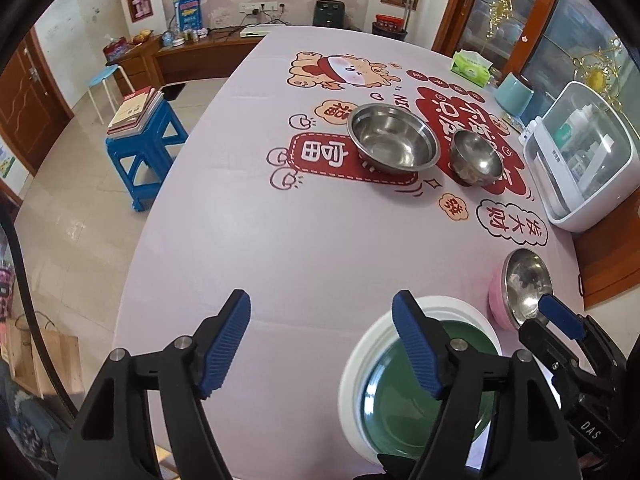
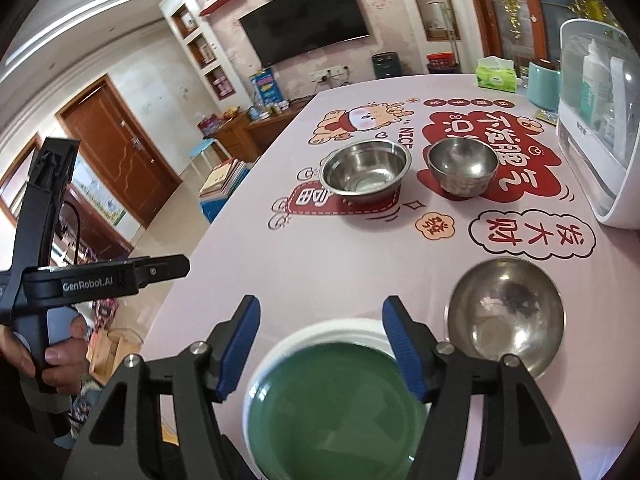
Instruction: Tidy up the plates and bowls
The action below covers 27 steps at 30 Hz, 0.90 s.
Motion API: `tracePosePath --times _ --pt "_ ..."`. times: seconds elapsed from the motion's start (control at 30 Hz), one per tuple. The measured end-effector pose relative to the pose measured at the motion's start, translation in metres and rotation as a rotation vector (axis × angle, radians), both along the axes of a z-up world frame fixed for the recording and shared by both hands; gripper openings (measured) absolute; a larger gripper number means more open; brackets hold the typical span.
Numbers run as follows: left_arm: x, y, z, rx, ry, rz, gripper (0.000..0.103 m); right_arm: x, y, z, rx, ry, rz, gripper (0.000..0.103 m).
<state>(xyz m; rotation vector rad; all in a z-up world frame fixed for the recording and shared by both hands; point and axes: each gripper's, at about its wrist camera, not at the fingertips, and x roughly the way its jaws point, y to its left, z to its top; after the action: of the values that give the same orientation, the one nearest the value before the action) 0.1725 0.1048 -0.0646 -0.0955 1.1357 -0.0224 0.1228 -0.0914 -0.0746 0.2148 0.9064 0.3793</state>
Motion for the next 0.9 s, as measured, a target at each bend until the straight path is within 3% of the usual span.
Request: tracePosePath --times 0.4,0.9 --pt "0.055 0.038 0.008 0.005 -0.006 -0.117 0.077 0.033 0.032 0.011 -0.003 0.001 -0.142 0.066" --pt "0.135 0.038 0.010 0.016 -0.040 -0.281 0.078 0.087 0.047 0.020 -0.035 -0.040 -0.284 0.066"
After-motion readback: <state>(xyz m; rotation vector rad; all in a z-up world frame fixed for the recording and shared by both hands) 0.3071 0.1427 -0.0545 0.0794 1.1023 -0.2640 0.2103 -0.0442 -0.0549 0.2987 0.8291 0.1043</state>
